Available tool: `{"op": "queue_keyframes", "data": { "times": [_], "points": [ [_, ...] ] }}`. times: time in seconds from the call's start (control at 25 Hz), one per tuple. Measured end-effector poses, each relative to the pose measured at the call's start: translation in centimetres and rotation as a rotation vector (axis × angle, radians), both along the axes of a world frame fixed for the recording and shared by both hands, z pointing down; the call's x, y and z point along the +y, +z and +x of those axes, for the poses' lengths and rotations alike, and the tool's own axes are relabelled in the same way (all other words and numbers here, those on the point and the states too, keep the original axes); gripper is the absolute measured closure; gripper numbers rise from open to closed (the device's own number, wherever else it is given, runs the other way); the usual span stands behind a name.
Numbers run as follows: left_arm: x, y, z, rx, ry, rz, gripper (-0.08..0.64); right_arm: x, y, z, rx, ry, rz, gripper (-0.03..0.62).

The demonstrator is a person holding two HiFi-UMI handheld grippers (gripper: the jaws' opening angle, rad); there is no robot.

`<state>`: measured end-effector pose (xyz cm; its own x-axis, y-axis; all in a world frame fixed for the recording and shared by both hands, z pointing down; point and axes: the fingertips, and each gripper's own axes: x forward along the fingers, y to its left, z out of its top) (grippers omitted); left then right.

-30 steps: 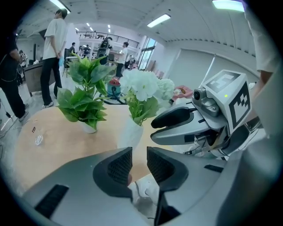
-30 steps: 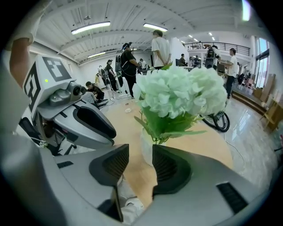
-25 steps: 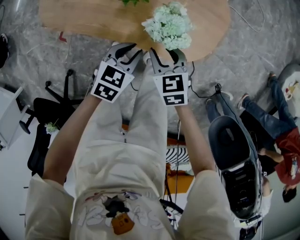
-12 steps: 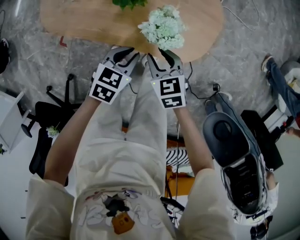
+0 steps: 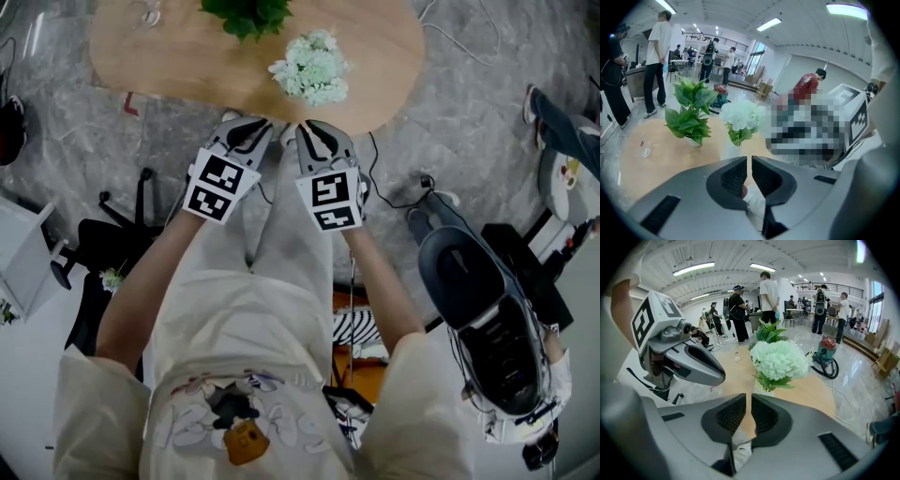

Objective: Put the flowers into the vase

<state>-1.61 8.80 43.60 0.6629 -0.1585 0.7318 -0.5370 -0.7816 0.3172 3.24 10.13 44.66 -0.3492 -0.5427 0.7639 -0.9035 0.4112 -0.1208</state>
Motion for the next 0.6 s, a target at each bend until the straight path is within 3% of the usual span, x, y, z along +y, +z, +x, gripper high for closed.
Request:
{"op": "queue_keyframes", "data": {
  "times": [0.16,0.32,0.6],
  "points": [
    [0.7,-1.8,-0.3,0.010,0.000,0.009,0.534,0.4,-2.0,0.1,0.006,0.017,0.020,0.569],
    [1.3,-3.1,-0.5,0.018,-0.022,-0.042,0.551,0.8,-3.9,0.2,0.009,0.031,0.034,0.577],
    [1.2,-6.8,0.1,0.044,0.034,0.006,0.551,1.2,-7.3,-0.5,0.020,0.061,0.092,0.580]
  ]
}}
